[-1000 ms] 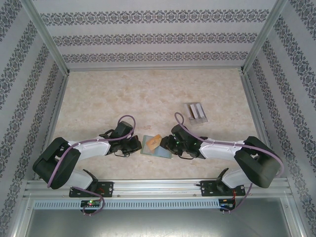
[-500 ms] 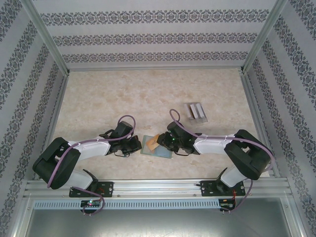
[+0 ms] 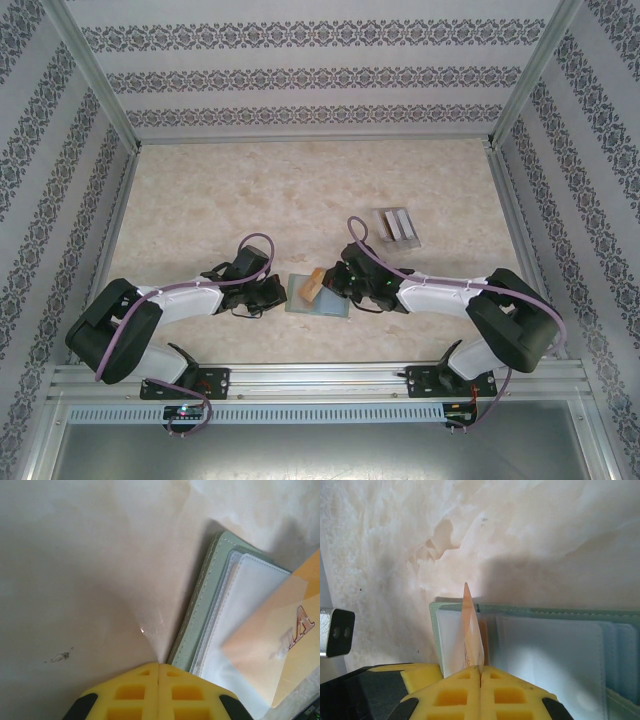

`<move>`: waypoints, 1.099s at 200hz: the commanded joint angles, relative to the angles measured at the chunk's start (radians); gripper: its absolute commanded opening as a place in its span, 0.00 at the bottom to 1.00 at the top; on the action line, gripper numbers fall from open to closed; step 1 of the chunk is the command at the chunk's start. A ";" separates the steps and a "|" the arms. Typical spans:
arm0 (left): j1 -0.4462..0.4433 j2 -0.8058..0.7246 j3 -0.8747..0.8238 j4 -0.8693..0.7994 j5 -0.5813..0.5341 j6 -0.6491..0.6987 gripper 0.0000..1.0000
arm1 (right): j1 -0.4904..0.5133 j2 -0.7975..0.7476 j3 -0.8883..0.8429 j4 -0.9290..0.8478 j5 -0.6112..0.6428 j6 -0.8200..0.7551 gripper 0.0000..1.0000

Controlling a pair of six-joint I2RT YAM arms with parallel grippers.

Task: Put the credit cards into the card holder

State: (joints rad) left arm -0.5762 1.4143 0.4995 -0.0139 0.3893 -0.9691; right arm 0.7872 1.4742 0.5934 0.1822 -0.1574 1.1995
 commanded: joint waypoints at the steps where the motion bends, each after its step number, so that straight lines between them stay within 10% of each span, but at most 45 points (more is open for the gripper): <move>1: -0.010 -0.008 -0.027 -0.078 -0.046 0.012 0.00 | -0.005 -0.022 -0.025 -0.035 0.020 -0.031 0.00; 220: -0.011 0.024 0.009 -0.111 -0.040 0.043 0.00 | -0.107 0.104 -0.007 0.025 -0.371 -0.310 0.00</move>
State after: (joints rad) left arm -0.5770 1.4139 0.5175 -0.0589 0.3775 -0.9398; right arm 0.6899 1.5333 0.5529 0.1909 -0.4816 0.9401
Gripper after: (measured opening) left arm 0.048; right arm 0.066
